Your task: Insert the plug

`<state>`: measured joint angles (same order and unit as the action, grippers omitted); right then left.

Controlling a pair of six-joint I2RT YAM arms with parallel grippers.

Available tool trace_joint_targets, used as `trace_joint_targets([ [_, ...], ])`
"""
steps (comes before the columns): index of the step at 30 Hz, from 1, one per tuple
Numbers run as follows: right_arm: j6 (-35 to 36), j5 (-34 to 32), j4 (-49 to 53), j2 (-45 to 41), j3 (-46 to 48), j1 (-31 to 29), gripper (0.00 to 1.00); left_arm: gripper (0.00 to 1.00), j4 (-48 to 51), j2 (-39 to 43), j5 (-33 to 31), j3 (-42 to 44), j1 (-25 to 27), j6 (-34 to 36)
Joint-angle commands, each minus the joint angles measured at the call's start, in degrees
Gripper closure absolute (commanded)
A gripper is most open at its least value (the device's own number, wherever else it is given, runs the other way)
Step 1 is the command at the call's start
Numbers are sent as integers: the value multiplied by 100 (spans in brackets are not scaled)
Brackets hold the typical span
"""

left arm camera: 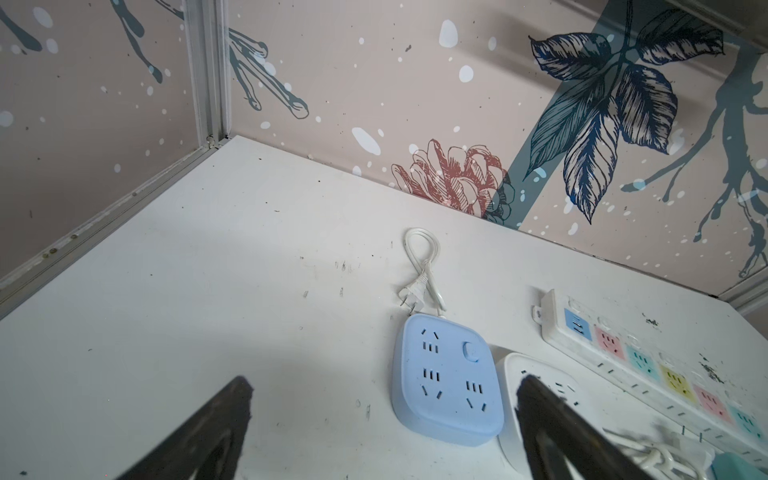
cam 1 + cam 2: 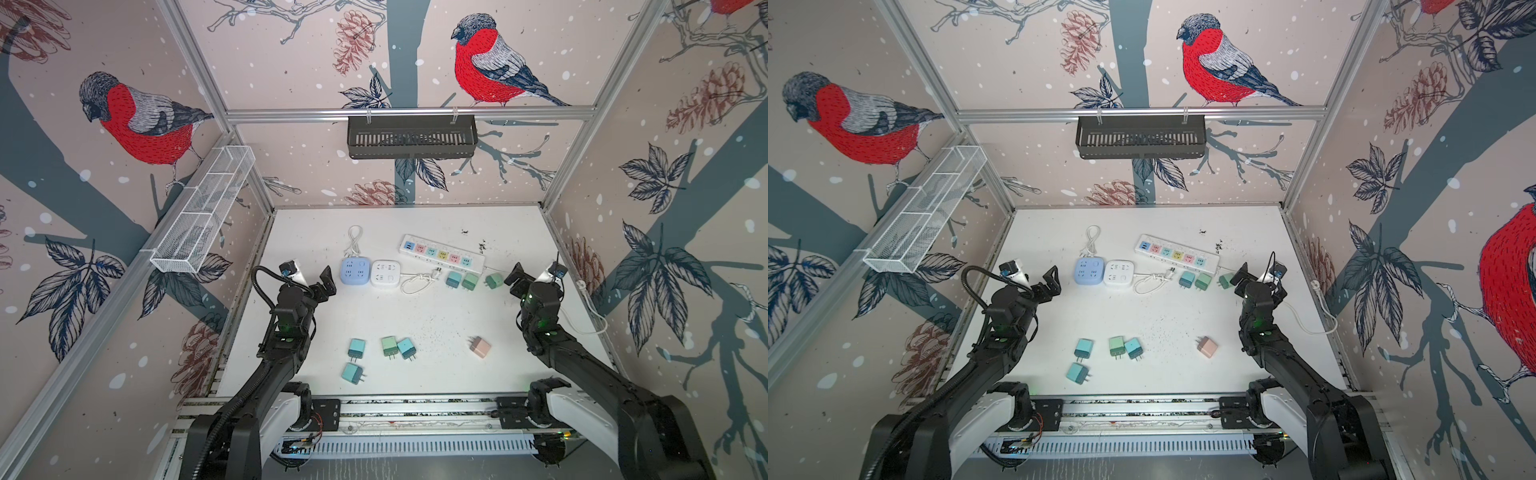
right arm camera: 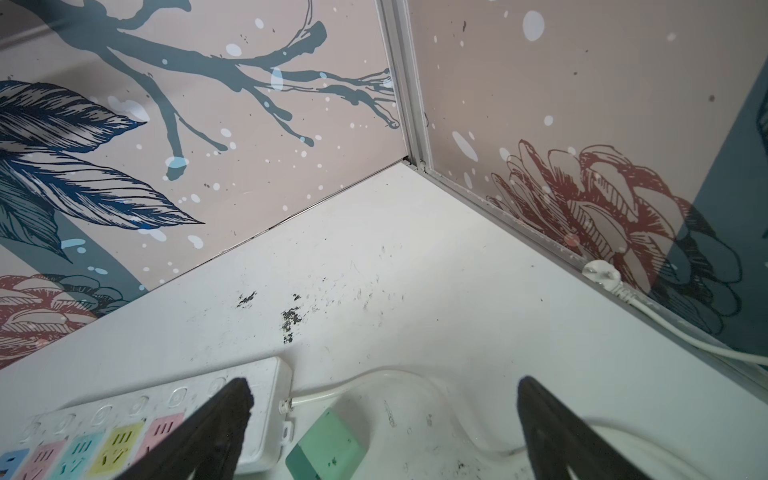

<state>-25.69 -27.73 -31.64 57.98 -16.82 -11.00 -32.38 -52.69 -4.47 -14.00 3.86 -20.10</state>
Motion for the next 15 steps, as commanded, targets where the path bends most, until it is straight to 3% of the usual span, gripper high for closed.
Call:
trace_joint_targets([
  [1,35,78,30,239,-220,-87,1,1,-228,176,-523,159,-17,-347],
  [7,55,-5,-32,230,-206,-156,10,2,-633,821,-1534,828,-16,-909],
  [13,21,1,-370,-38,100,-188,20,2,-327,1614,-1733,1177,-17,-1348],
  [15,-392,157,360,-97,-145,-209,21,2,-365,1662,-1709,1223,-17,-1346],
])
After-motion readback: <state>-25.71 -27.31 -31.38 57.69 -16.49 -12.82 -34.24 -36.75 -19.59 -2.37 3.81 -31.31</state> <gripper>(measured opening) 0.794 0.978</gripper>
